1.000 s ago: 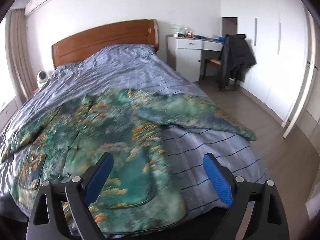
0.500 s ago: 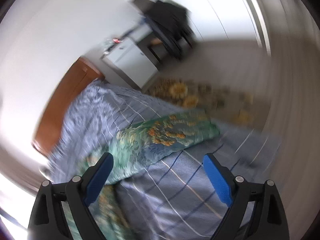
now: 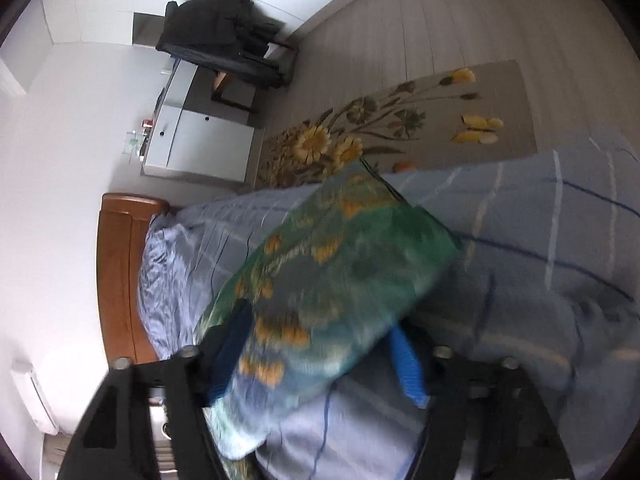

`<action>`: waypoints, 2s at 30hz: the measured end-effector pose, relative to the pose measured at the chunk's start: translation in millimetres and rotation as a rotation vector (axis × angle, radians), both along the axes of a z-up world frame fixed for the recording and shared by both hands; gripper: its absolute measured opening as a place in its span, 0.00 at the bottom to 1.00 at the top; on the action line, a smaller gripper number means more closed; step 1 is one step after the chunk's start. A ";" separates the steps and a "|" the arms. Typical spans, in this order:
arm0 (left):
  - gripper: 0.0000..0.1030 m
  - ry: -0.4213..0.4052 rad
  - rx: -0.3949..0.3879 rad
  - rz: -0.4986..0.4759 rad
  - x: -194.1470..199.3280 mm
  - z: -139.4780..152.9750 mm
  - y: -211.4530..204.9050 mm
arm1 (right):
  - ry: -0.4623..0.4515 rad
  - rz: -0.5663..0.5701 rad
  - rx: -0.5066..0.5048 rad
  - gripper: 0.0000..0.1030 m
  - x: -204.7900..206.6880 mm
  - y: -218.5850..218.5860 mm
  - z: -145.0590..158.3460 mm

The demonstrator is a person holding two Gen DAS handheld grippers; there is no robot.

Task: Fold large clothes
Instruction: 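Grasp a sleeve cuff with the right gripper and fold it across the jacket front, then grasp the other sleeve cuff with the left gripper, fold it across the front, release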

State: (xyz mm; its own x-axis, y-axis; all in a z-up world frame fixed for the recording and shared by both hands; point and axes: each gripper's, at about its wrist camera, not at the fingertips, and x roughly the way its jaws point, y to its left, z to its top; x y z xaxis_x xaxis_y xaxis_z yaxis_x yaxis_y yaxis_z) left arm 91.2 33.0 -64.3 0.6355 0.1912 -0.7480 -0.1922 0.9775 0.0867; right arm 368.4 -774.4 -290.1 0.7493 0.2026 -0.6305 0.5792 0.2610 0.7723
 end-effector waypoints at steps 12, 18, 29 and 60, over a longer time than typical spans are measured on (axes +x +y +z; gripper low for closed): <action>0.97 0.012 -0.058 0.023 0.6 -12.1 5.8 | -0.304 0.314 -0.578 0.09 25.0 112.0 178.4; 0.97 -0.011 -0.066 0.021 -9.3 -9.1 5.6 | -0.410 0.721 -0.764 0.08 41.3 266.3 210.3; 0.97 0.022 -0.062 0.061 -12.0 -20.1 23.2 | -0.253 1.174 -0.898 0.08 21.8 425.8 95.7; 0.06 0.408 -0.482 -0.373 258.4 -96.0 -177.7 | -0.351 1.032 -0.800 0.58 -133.2 338.9 133.7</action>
